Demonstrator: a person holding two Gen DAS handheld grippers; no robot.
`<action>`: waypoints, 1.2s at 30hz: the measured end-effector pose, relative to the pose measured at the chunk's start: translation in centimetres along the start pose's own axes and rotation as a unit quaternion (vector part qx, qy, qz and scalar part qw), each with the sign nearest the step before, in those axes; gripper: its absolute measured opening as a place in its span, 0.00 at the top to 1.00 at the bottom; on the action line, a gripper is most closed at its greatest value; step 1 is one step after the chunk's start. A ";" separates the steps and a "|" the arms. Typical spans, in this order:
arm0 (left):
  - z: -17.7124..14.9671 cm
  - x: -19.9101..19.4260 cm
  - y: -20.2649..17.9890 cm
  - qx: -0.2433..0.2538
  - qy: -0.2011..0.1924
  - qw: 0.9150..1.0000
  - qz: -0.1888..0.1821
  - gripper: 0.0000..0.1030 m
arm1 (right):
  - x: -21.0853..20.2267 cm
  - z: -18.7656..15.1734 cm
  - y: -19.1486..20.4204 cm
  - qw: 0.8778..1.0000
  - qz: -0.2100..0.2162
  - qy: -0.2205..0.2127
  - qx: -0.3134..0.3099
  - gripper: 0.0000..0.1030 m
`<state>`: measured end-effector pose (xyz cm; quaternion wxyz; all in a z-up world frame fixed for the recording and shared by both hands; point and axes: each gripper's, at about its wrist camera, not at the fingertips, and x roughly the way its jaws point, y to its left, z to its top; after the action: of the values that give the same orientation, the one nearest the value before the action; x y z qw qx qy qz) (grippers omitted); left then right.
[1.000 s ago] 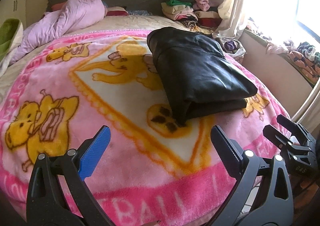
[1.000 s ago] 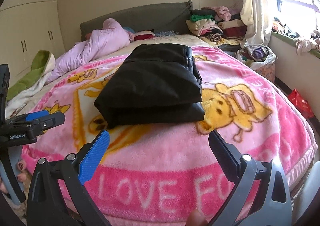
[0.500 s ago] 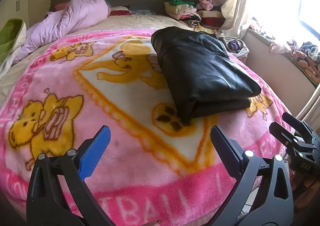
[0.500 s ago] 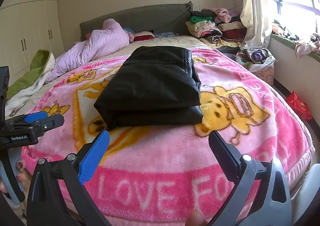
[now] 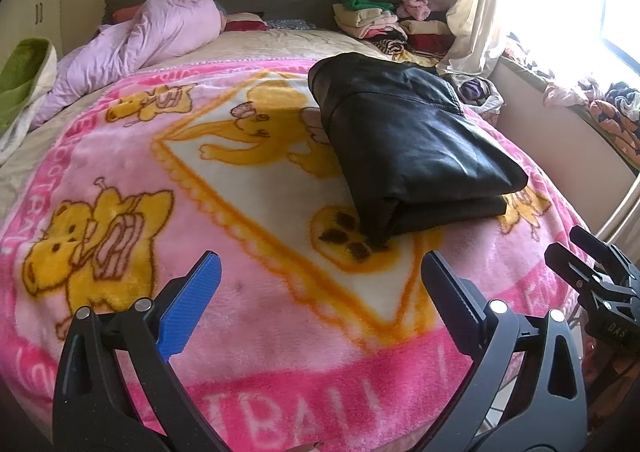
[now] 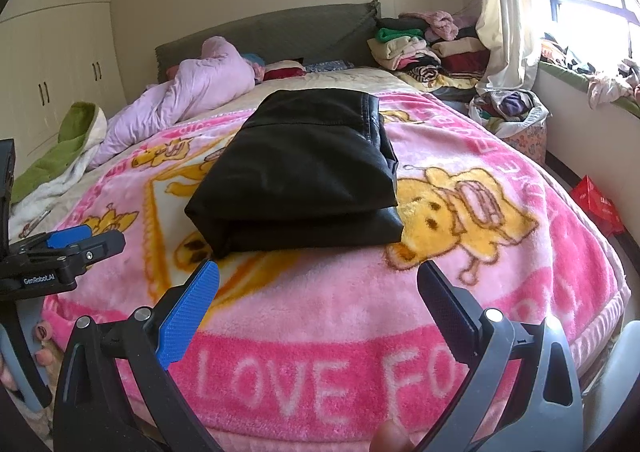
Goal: Fold large clothes
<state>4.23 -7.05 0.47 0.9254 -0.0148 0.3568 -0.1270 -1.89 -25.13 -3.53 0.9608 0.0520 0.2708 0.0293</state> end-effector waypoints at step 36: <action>0.0 -0.1 0.1 -0.001 -0.001 1.000 0.001 0.09 | 0.1 0.0 0.0 1.000 -0.009 0.004 -0.001 0.04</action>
<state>4.18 -6.89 0.50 0.9259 -0.0159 0.3557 -0.1259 -1.76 -25.08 -3.59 0.9599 0.0488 0.2753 0.0207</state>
